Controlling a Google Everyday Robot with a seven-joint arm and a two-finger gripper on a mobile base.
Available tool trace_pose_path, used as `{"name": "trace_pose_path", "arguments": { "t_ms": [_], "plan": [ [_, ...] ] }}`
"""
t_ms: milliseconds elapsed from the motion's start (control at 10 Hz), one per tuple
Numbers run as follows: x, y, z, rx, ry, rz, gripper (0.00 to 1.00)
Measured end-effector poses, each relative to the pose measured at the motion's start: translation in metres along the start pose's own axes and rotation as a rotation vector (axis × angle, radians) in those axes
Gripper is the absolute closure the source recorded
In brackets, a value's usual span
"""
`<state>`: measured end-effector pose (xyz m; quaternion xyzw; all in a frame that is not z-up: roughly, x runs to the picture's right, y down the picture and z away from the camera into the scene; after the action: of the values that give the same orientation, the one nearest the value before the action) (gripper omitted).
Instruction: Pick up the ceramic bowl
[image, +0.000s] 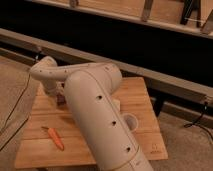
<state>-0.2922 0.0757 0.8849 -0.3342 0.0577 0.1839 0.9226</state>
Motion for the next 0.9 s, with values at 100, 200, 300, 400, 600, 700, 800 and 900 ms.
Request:
{"name": "trace_pose_path", "arguments": {
  "t_ms": [100,200,300,400,600,700,800,900],
  "plan": [
    [-0.004,0.0,0.007,-0.007,0.005,-0.004,0.35],
    [-0.006,-0.001,0.01,-0.01,0.009,-0.002,0.35],
    [-0.006,-0.005,0.016,-0.015,0.014,0.004,0.35],
    [-0.007,-0.008,0.021,-0.02,0.021,0.009,0.35],
    [-0.007,-0.013,0.029,-0.03,0.033,0.018,0.35],
    [-0.007,-0.015,0.034,-0.035,0.04,0.021,0.35],
    [-0.007,-0.016,0.038,-0.039,0.045,0.024,0.35],
    [-0.007,-0.019,0.042,-0.045,0.05,0.028,0.35]
  ]
}}
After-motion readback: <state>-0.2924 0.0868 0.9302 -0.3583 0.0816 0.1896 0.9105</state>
